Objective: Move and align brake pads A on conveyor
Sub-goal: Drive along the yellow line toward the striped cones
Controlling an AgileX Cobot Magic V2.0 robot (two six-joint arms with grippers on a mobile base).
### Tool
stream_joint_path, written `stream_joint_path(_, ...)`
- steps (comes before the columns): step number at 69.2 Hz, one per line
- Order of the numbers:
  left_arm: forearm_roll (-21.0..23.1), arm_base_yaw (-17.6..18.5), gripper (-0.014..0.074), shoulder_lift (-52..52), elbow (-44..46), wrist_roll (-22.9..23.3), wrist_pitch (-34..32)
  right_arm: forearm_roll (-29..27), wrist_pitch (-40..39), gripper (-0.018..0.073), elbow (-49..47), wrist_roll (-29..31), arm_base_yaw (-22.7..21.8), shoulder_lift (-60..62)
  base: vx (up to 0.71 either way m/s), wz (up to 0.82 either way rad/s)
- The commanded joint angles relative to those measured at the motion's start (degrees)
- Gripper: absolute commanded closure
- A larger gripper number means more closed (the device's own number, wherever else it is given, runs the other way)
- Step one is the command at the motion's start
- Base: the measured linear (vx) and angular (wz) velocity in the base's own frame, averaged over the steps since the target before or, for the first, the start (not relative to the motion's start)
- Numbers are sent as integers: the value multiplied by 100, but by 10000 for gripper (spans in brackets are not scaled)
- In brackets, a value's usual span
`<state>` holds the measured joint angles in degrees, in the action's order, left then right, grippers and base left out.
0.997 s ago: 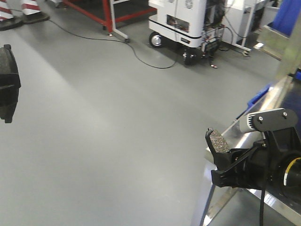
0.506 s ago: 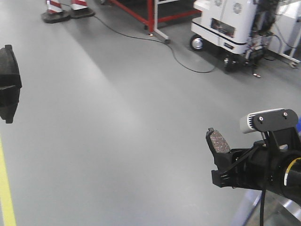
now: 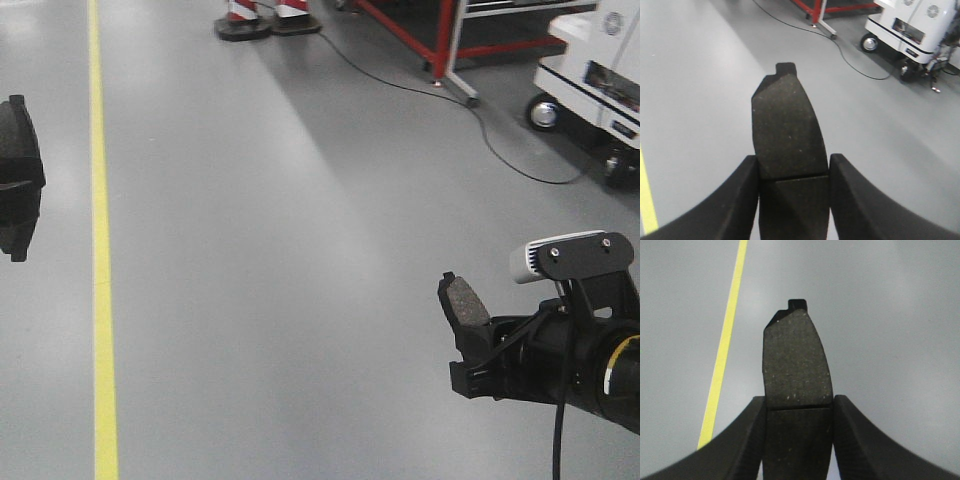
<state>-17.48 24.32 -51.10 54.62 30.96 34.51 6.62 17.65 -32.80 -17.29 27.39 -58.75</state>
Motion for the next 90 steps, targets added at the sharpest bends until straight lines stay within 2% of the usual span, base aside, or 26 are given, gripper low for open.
stream_joint_path(1, -67, 29, 398, 64, 146, 0, -493, 58, -444, 463, -165, 45, -2, 106, 10, 38)
stream_joint_path(51, -67, 29, 398, 64, 146, 0, -493, 58, -437, 463, -165, 45, -2, 106, 12, 40)
stream_joint_path(90, -67, 29, 398, 64, 146, 0, -493, 58, -425, 463, -165, 45, -2, 106, 26, 1)
